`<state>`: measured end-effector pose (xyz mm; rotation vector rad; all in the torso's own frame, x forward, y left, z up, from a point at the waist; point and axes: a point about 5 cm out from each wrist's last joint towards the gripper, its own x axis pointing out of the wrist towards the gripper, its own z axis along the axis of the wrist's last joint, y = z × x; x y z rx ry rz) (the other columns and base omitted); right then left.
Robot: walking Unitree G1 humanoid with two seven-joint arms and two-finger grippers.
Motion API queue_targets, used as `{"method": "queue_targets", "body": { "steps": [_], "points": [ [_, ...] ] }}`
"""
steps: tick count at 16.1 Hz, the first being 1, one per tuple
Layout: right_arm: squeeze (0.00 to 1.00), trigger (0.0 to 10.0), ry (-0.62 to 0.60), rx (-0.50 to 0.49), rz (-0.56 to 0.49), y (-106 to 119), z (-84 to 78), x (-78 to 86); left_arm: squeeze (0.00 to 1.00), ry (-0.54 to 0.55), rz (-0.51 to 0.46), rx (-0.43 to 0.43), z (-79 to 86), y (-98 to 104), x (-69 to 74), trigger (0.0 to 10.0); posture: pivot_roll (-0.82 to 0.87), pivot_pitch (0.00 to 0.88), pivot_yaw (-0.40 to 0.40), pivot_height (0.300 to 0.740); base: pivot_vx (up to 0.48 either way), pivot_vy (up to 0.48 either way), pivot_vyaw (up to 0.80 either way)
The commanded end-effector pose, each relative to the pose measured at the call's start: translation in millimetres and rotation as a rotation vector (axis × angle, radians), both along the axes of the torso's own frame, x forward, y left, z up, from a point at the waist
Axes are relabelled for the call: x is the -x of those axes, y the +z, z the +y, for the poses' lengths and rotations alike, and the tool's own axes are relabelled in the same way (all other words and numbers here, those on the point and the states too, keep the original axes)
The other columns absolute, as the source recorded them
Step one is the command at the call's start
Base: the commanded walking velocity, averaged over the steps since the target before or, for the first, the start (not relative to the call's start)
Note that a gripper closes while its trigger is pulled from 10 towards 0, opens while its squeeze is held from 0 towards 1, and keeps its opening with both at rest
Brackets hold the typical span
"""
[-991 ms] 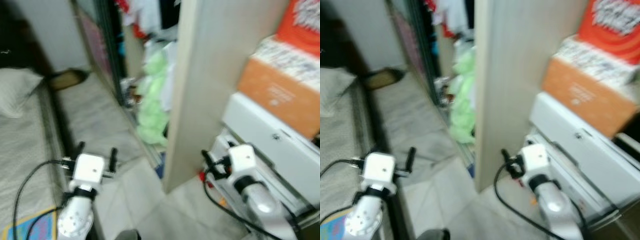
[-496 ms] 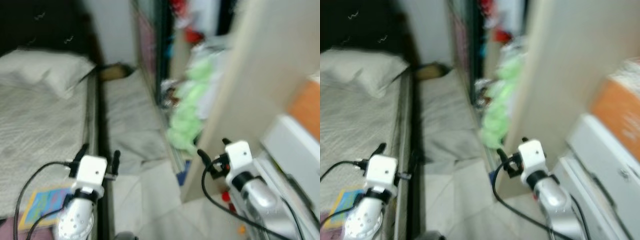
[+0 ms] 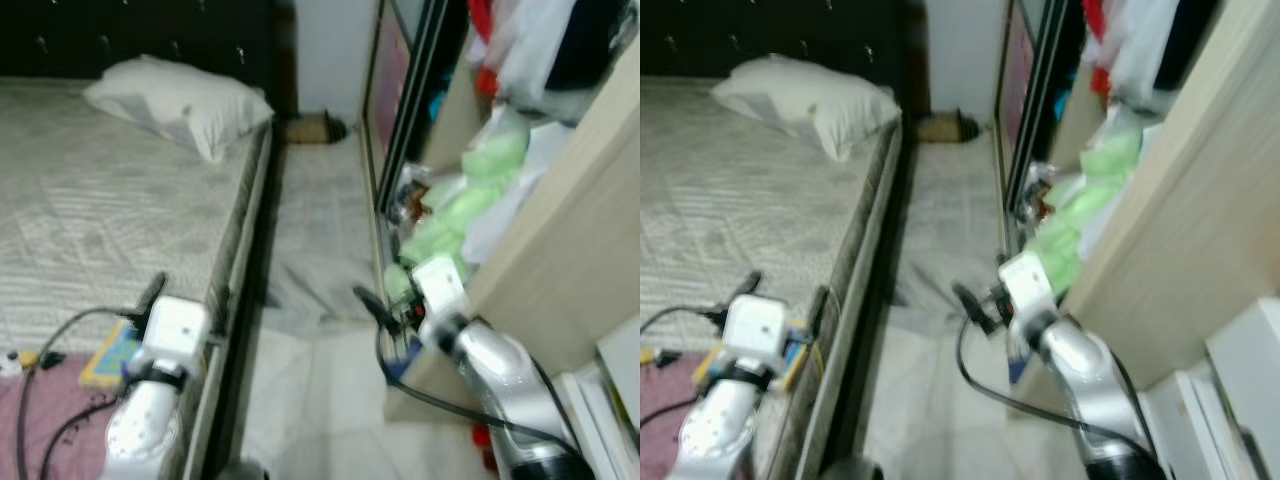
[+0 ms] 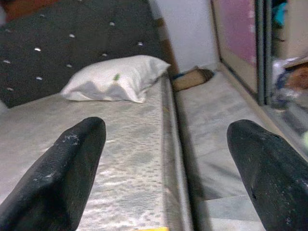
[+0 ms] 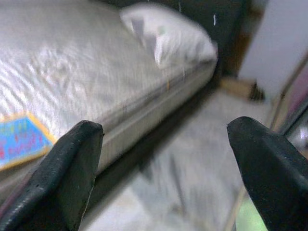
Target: Clean up the room
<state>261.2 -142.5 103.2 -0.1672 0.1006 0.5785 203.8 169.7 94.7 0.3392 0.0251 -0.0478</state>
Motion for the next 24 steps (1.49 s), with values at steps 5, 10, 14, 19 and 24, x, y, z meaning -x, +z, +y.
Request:
{"method": "queue_targets", "body": {
  "steps": [5, 10, 14, 19, 24],
  "points": [
    [0.0, 10.0, -0.13, -0.001, -0.046, 1.3, -9.4, -13.8, 0.0, -0.027, 0.008, 0.035, -10.6, -0.5, -2.0, 10.0, 0.02, 0.0, -0.051, 0.74, 0.0, 0.0, 0.8],
    [0.0, 10.0, -0.202, -0.029, -0.058, -5.3, -3.2, -17.0, 0.0, -0.023, -0.025, -0.013, -9.4, 2.2, -11.4, 10.0, 0.03, 0.0, -0.047, 0.74, 0.0, 0.0, 0.8],
    [0.0, 10.0, -0.207, -0.02, -0.077, -4.6, -1.7, -21.6, 0.0, -0.013, -0.036, 0.007, -7.9, 4.7, -19.4, 10.0, 0.02, 0.0, -0.054, 0.74, 0.0, 0.0, 0.8],
    [0.0, 10.0, -0.224, -0.023, -0.084, -5.0, -2.5, -23.8, 0.0, 0.024, 0.045, 0.088, -8.8, -1.5, -16.3, 10.0, 0.02, 0.0, -0.049, 0.74, 0.0, 0.0, 0.8],
    [0.0, 10.0, -0.231, -0.026, -0.084, -6.1, -1.4, -24.0, 0.0, 0.045, -0.003, 0.03, -2.6, 3.5, -20.0, 10.0, 0.02, 0.0, -0.047, 0.74, 0.0, 0.0, 0.8]
  ]
}}
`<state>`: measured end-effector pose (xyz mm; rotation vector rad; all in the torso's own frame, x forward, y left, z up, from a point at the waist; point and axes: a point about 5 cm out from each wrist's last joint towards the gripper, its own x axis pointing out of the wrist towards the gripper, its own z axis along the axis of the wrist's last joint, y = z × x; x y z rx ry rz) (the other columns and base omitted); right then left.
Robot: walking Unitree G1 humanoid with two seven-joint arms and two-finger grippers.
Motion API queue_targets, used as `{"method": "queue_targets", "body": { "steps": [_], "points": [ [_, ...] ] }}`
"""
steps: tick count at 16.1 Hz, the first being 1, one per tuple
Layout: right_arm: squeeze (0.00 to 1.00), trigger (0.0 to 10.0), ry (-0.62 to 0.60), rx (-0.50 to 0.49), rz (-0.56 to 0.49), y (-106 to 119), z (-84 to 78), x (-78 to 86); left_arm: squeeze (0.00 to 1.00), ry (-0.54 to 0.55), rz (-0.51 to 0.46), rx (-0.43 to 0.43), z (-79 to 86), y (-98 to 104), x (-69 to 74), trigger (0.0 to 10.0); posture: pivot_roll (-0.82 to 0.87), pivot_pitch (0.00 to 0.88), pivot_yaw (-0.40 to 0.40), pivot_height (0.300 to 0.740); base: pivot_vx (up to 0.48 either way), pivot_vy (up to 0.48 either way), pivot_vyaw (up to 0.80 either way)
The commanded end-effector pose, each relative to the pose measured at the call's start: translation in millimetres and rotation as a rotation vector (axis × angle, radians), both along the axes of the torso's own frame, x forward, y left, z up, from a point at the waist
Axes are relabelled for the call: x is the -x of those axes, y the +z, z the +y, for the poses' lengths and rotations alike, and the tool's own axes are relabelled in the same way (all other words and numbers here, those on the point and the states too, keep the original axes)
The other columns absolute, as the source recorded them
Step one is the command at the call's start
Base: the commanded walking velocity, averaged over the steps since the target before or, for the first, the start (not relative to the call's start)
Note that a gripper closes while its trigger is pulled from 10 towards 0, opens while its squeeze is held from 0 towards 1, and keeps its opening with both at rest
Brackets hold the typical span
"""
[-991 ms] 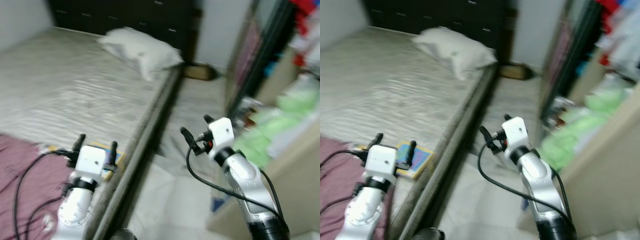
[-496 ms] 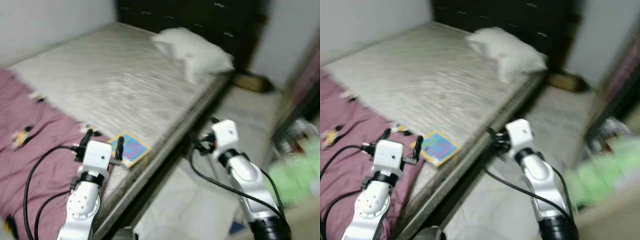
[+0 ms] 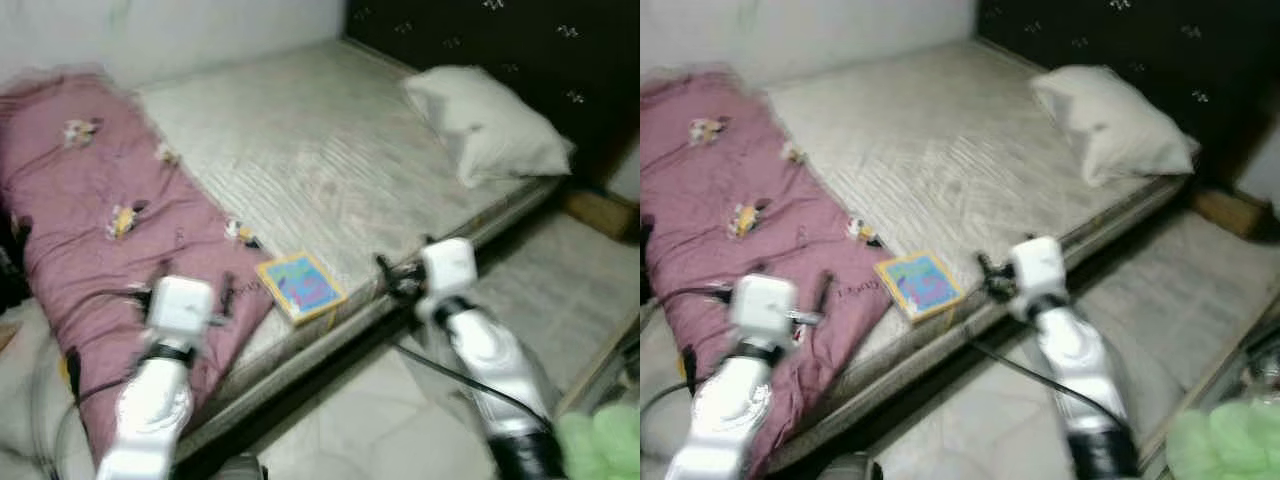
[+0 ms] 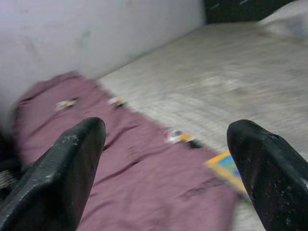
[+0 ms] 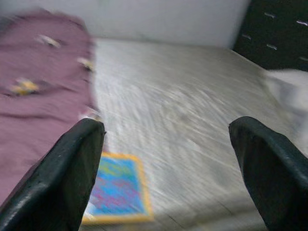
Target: Clean up the room
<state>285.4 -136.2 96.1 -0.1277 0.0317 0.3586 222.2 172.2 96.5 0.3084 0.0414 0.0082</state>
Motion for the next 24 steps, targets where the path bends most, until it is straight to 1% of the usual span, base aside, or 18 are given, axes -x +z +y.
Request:
{"method": "queue_targets", "body": {
  "steps": [1, 3, 5, 7, 8, 9, 13, 16, 17, 19, 22, 24],
  "points": [
    [0.0, 10.0, -0.026, 0.019, -0.007, 1.2, -8.7, -0.3, 0.0, -0.004, -0.006, 0.008, -4.3, 1.8, -1.7, 10.0, 0.02, 0.0, -0.047, 0.74, 0.0, 0.0, 0.8],
    [0.0, 10.0, -0.081, -0.027, 0.006, 1.1, -11.8, -0.7, 0.0, -0.014, -0.028, 0.008, -5.2, 3.9, -1.2, 10.0, 0.02, 0.0, -0.047, 0.74, 0.0, 0.0, 0.8],
    [0.0, 10.0, -0.125, -0.051, 0.005, 1.3, -13.5, -0.3, 0.0, -0.006, -0.041, 0.03, -5.8, 4.2, -1.5, 10.0, 0.02, 0.0, -0.047, 0.74, 0.0, 0.0, 0.8],
    [0.0, 10.0, -0.124, -0.067, 0.005, 2.1, -11.6, 0.4, 0.0, -0.008, -0.038, 0.036, -6.0, 4.4, -2.1, 10.0, 0.02, 0.0, -0.044, 0.74, 0.0, 0.0, 0.8],
    [0.0, 10.0, -0.127, -0.069, 0.006, 2.1, -11.4, 0.8, 0.0, 0.011, -0.046, 0.045, -5.8, 5.0, -3.3, 10.0, 0.02, 0.0, -0.043, 0.74, 0.0, 0.0, 0.8],
    [0.0, 10.0, -0.13, -0.07, 0.008, 1.6, -11.6, 1.0, 0.0, 0.005, -0.063, 0.056, -6.9, 5.5, -4.6, 10.0, 0.02, 0.0, -0.043, 0.74, 0.0, 0.0, 0.8],
    [0.0, 10.0, -0.134, -0.071, 0.004, 3.0, -10.6, -0.9, 0.0, 0.019, -0.075, 0.005, -7.7, 6.5, -7.2, 10.0, 0.02, 0.0, -0.045, 0.74, 0.0, 0.0, 0.8],
    [0.0, 10.0, -0.141, -0.071, 0.006, 2.9, -11.3, -1.0, 0.0, 0.044, -0.067, 0.012, -5.0, 4.3, -6.9, 10.0, 0.02, 0.0, -0.045, 0.74, 0.0, 0.0, 0.8],
    [0.0, 10.0, -0.143, -0.074, 0.004, 3.4, -11.0, -1.2, 0.0, 0.035, -0.065, 0.024, -5.3, 4.1, -6.9, 10.0, 0.02, 0.0, -0.045, 0.74, 0.0, 0.0, 0.7],
    [0.0, 10.0, -0.145, -0.076, 0.0, 4.6, -10.1, -2.2, 0.0, 0.025, -0.067, 0.032, -6.3, 4.7, -6.9, 10.0, 0.02, 0.0, -0.044, 0.74, 0.0, 0.0, 0.48],
    [0.0, 10.0, -0.18, -0.094, -0.012, 7.5, -14.3, -5.5, 0.0, -0.046, -0.061, 0.092, -14.1, 7.1, -7.5, 10.0, 0.02, 0.0, -0.044, 0.74, 0.0, 0.0, 0.0],
    [0.0, 10.0, -0.187, -0.099, -0.016, 8.0, -15.1, -6.3, 0.0, -0.055, -0.057, 0.097, -15.0, 6.5, -7.1, 10.0, 0.02, 0.0, -0.043, 0.74, 0.0, 0.0, 0.0]
  ]
}}
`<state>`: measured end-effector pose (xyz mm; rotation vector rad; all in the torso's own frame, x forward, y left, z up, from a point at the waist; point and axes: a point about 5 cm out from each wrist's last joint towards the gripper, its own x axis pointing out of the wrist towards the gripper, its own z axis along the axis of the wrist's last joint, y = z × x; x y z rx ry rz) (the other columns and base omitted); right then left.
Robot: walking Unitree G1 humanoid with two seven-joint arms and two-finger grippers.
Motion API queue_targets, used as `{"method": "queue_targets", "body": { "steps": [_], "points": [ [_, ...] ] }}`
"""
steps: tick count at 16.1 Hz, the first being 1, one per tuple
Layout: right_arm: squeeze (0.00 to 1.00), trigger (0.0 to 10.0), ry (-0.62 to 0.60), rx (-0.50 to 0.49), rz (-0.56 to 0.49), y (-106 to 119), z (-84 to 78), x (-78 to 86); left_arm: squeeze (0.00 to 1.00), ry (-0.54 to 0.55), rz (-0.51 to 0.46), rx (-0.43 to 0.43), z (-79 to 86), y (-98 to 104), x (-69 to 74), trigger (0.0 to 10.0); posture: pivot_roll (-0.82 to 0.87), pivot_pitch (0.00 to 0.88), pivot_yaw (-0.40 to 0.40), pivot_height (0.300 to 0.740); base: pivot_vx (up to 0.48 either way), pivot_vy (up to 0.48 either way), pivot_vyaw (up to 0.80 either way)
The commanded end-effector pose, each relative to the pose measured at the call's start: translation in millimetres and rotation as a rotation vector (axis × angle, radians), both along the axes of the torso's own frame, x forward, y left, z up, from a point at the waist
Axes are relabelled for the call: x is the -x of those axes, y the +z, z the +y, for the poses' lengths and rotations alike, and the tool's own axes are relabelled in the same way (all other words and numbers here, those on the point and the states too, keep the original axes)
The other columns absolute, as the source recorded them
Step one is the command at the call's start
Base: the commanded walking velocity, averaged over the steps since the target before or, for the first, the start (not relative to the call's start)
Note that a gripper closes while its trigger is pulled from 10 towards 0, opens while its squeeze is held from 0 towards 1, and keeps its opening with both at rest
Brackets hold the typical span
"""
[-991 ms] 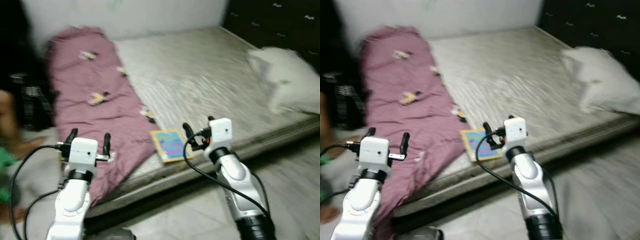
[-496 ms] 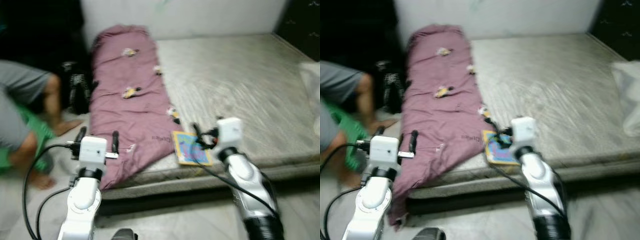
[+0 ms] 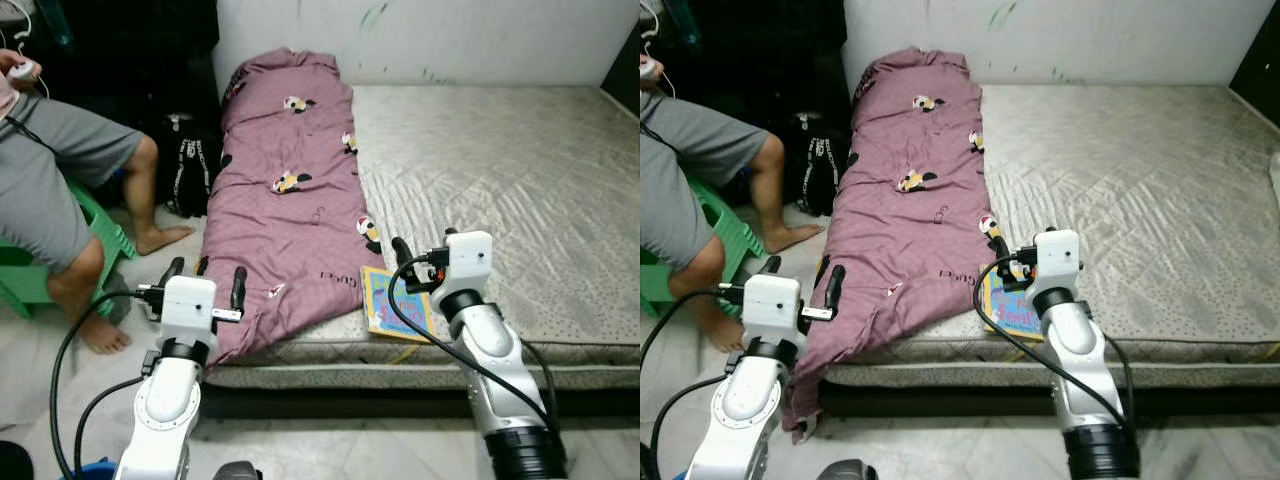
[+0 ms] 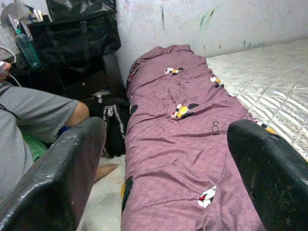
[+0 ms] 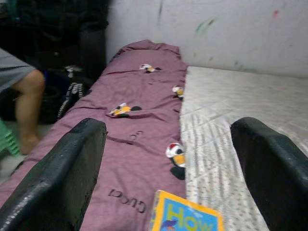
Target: Clean up the room
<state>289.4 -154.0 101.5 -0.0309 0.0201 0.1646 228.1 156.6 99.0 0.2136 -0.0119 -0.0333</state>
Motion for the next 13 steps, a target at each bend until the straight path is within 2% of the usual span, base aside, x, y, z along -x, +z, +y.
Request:
{"method": "queue_targets", "body": {
  "steps": [1, 12, 13],
  "points": [
    [0.0, 10.0, 0.005, -0.002, -0.012, 2.5, 2.7, -2.2, 0.0, -0.019, -0.007, 0.01, -0.2, 3.7, -0.7, 10.0, 0.02, 0.0, -0.042, 0.74, 0.259, 0.0, 0.0],
    [0.0, 10.0, 0.003, -0.003, -0.008, -0.1, 5.4, -1.9, 0.0, -0.038, 0.0, 0.029, -1.3, 3.9, -2.0, 10.0, 0.02, 0.0, -0.038, 0.74, 0.299, 0.0, -0.04],
    [0.0, 10.0, 0.003, -0.003, -0.007, -0.5, 5.4, -1.4, 0.0, -0.029, 0.002, 0.021, -0.8, 3.5, -2.5, 10.0, 0.02, 0.0, -0.038, 0.74, 0.0, 0.0, 0.0]
  ]
}}
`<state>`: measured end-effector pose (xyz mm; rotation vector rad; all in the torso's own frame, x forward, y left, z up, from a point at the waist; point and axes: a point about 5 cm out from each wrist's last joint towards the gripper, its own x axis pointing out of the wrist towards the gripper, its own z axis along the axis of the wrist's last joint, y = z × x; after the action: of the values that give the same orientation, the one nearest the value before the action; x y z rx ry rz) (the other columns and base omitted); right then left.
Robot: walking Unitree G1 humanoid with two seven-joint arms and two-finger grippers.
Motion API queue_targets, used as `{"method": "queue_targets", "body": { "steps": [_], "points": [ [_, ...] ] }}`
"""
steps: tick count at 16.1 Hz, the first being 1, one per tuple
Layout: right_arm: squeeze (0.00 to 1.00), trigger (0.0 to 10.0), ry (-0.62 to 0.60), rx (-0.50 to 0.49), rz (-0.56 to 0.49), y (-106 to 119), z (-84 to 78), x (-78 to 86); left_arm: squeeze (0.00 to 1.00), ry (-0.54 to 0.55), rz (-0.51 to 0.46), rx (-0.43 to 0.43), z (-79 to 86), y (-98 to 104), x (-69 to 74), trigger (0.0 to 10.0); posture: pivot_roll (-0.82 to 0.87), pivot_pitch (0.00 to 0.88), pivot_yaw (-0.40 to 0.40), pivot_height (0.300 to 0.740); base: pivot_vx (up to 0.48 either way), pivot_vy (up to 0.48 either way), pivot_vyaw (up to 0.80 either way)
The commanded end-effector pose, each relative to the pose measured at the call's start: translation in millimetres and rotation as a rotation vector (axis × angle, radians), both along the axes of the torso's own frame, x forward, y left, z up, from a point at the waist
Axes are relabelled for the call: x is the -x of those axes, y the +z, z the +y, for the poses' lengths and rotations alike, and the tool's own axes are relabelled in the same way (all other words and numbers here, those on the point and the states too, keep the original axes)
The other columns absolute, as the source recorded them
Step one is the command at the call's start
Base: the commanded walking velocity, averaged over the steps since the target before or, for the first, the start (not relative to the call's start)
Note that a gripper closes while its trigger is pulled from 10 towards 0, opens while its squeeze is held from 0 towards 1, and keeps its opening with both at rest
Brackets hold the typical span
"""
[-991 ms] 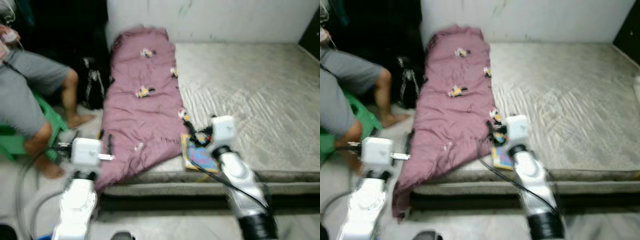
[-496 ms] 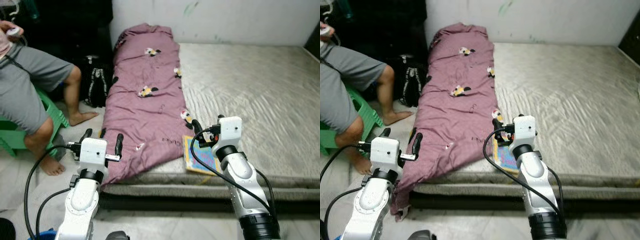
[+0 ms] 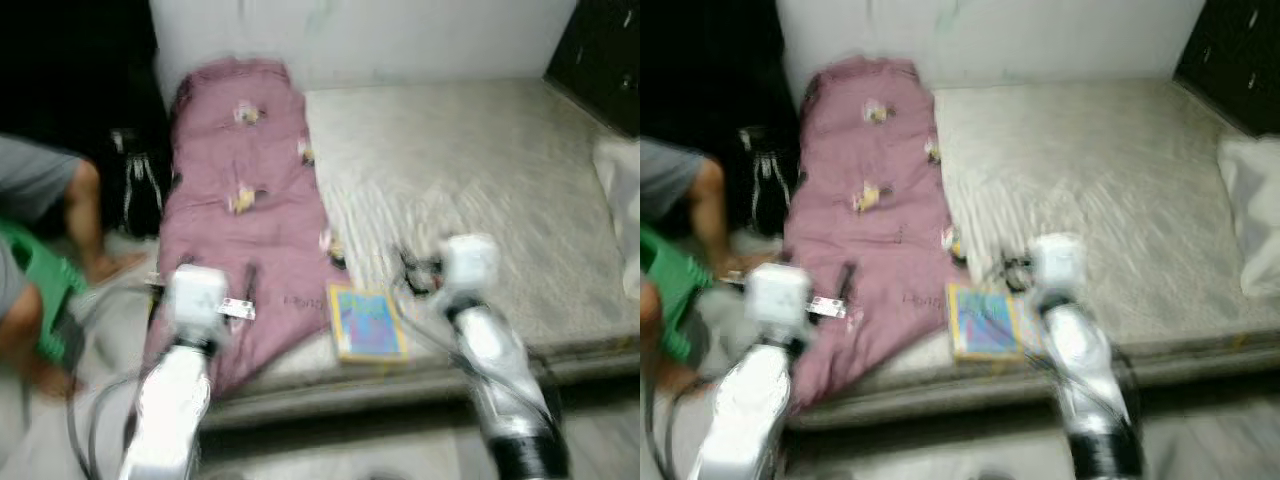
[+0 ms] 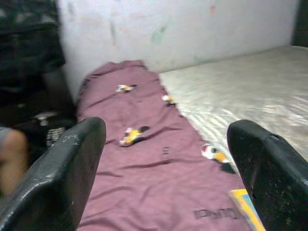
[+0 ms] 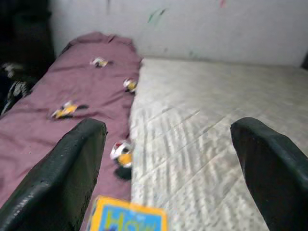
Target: Clean up the room
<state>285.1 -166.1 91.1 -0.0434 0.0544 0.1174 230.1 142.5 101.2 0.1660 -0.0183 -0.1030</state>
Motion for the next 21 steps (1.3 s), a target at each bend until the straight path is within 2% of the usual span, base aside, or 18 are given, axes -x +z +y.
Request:
{"method": "queue_targets", "body": {
  "steps": [1, 5, 6, 10, 12, 14, 18, 19, 21],
  "points": [
    [0.0, 10.0, 0.046, -0.012, -0.037, 9.3, 16.6, -4.9, 0.0, 0.062, -0.003, -0.034, 14.6, 0.7, -1.0, 10.0, 0.02, 0.0, -0.038, 0.74, 0.0, 0.0, 0.0],
    [0.0, 10.0, 0.026, 0.019, -0.039, 8.9, 13.7, -6.0, 0.0, 0.103, 0.001, -0.051, 16.4, -1.1, -1.2, 10.0, 0.02, 0.0, -0.035, 0.74, 0.0, 0.0, 0.0],
    [0.0, 10.0, -0.008, -0.01, -0.032, 6.3, 11.0, -5.1, 0.0, 0.121, 0.009, -0.082, 18.1, -3.1, -0.7, 10.0, 0.02, 0.0, -0.014, 0.74, 0.0, 0.0, 0.0],
    [0.0, 10.0, -0.082, -0.035, -0.046, 4.3, 5.7, -2.7, 0.0, 0.035, 0.017, -0.092, 9.2, -4.3, -8.1, 10.0, -0.02, 0.0, 0.055, 0.74, 0.0, 0.0, 0.0],
    [0.0, 10.0, -0.075, -0.031, -0.049, 4.0, 7.6, 0.3, 0.0, 0.008, 0.01, -0.092, 7.0, -2.7, -16.2, 10.0, -0.03, 0.0, 0.056, 0.74, 0.0, 0.0, 0.0],
    [0.0, 10.0, -0.047, -0.027, -0.047, 4.3, 8.8, 0.5, 0.0, 0.01, 0.008, -0.092, 6.8, -2.5, -17.1, 10.0, -0.03, 0.0, 0.037, 0.74, 0.0, 0.0, 0.0],
    [0.0, 10.0, 0.025, -0.003, -0.038, 5.5, 13.3, -7.7, 0.0, 0.041, 0.014, -0.081, 6.0, -7.0, -9.1, 10.0, 0.01, 0.0, -0.027, 0.74, 0.0, 0.0, 0.0],
    [0.0, 10.0, 0.054, -0.005, -0.017, 1.0, 19.9, -14.7, 0.0, 0.073, 0.022, -0.083, 8.2, -11.0, -9.8, 10.0, 0.03, 0.0, -0.072, 0.74, 0.0, 0.0, 0.0],
    [0.0, 10.0, 0.11, -0.01, -0.04, 9.8, 35.0, -24.0, 0.0, 0.073, -0.007, -0.08, 10.1, -4.1, -21.3, 10.0, 0.02, 0.0, -0.087, 0.74, 0.0, 0.0, 0.0]
  ]
}}
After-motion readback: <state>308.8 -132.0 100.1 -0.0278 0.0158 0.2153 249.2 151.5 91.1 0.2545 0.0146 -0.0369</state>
